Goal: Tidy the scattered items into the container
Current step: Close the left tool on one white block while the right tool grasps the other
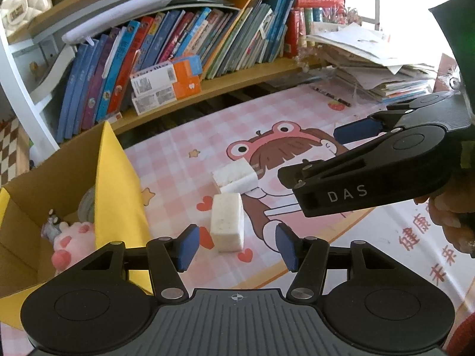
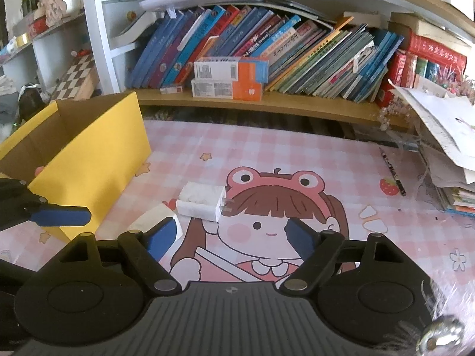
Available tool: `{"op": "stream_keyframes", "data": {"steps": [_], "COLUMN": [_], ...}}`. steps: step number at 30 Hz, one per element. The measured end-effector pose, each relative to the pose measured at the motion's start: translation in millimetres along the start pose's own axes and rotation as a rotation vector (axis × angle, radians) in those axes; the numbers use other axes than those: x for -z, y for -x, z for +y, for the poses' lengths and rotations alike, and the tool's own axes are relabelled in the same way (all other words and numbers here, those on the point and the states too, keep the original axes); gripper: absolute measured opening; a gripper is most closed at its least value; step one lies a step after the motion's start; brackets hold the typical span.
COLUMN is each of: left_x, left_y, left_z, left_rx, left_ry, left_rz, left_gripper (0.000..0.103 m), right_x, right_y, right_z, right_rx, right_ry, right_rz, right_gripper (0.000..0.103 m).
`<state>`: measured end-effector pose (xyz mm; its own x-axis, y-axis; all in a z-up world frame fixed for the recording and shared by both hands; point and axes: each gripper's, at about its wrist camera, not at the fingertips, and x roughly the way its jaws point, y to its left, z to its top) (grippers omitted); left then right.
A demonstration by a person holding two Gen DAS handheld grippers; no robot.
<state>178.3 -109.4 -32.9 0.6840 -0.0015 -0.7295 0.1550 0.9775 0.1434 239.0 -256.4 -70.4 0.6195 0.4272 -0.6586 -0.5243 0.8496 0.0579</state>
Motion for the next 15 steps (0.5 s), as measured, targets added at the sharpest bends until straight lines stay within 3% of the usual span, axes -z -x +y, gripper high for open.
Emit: {"op": "stream_keyframes", "data": {"steps": [15], "left_x": [-2], "left_y": [-46], "left_z": [3], "left_rx": [-0.029], "left_ry": [0.003], "left_rz": [0.033], "left_gripper": [0.055], "right_x": [-11], "right_y": [-48], "right_z": [3], "right_rx": [-0.041], "right_ry": [0.003], "right_rz": [0.026], "right_gripper": [0.077]}}
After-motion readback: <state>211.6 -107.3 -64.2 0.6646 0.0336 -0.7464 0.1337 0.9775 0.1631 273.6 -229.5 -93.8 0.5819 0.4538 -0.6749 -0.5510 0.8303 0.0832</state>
